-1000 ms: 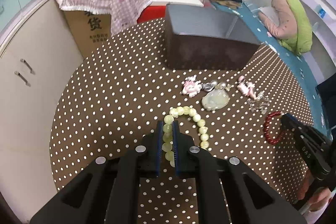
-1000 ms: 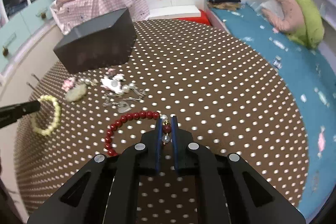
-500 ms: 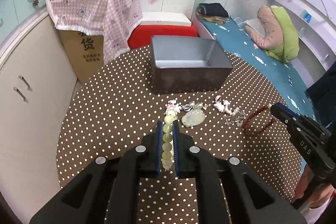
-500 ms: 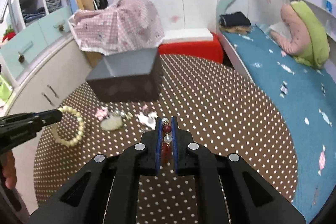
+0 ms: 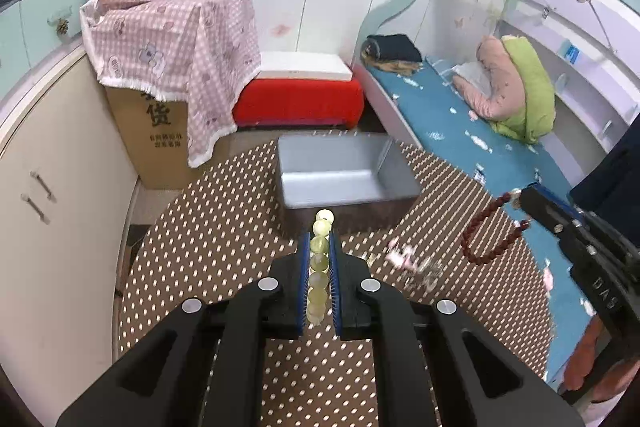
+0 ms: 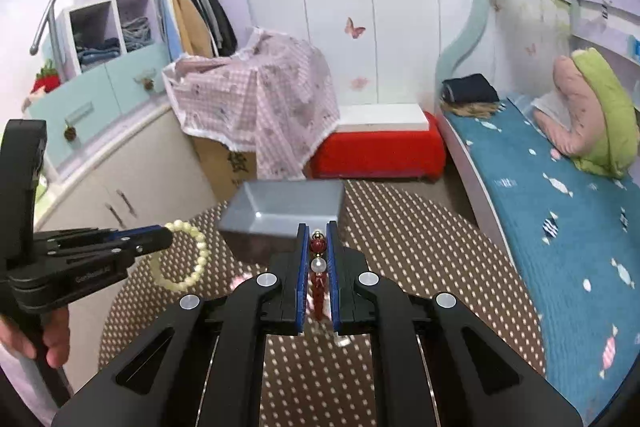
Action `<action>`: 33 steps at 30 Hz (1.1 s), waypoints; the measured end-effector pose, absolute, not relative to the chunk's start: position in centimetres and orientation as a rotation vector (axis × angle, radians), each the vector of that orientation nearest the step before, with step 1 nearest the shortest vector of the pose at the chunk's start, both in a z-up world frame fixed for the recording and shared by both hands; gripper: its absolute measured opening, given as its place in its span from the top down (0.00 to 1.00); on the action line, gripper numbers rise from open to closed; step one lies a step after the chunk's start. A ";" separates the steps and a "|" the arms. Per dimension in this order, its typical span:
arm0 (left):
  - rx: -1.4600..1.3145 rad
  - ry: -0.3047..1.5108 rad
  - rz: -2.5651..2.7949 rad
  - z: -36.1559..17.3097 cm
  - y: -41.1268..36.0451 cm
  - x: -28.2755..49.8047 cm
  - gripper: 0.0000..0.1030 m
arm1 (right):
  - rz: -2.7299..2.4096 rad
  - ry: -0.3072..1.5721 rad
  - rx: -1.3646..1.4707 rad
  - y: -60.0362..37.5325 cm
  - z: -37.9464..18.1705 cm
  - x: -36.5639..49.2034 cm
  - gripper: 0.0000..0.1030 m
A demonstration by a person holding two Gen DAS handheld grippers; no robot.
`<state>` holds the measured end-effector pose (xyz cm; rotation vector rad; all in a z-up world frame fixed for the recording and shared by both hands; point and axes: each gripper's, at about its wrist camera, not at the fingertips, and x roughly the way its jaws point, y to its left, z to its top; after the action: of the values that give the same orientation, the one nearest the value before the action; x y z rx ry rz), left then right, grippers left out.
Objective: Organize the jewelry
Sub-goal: 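Carry both bracelets into the grey metal box and open both grippers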
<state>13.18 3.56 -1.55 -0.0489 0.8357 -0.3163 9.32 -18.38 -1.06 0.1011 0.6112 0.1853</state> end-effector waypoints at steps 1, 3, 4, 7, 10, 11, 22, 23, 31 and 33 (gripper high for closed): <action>-0.056 0.831 -0.328 -1.1 3.5 13.5 0.93 | 0.186 0.610 0.110 -18.4 -0.7 9.8 0.91; -0.062 0.821 -0.336 -0.2 3.3 14.2 0.93 | 0.194 0.602 0.112 -18.3 0.0 10.8 0.91; -0.062 0.813 -0.339 0.3 3.2 14.5 0.93 | 0.196 0.594 0.108 -18.2 0.5 11.2 0.91; -0.047 0.785 -0.338 1.6 2.7 15.5 0.93 | 0.205 0.567 0.099 -17.9 2.0 12.5 0.91; -0.036 0.771 -0.336 2.5 2.2 16.5 0.93 | 0.215 0.539 0.087 -17.5 3.5 13.8 0.91; -0.033 0.769 -0.337 2.7 2.1 16.8 0.92 | 0.219 0.534 0.083 -17.3 3.9 14.1 0.91; -0.004 0.822 -0.315 1.2 0.5 21.3 0.92 | 0.252 0.594 0.061 -14.5 1.9 20.5 0.91; -0.002 0.830 -0.310 0.8 0.4 21.6 0.92 | 0.255 0.610 0.066 -14.4 1.3 21.0 0.91; -0.010 0.933 -0.294 -3.2 0.5 24.6 0.92 | 0.289 0.724 0.093 -13.8 -3.6 24.7 0.91; -0.012 0.948 -0.290 -3.9 0.5 25.2 0.92 | 0.304 0.752 0.121 -13.6 -4.6 25.5 0.91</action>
<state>25.18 0.55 -3.90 -0.0117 0.9481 -0.2905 25.46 -13.62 -4.57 0.1207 0.7521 0.3044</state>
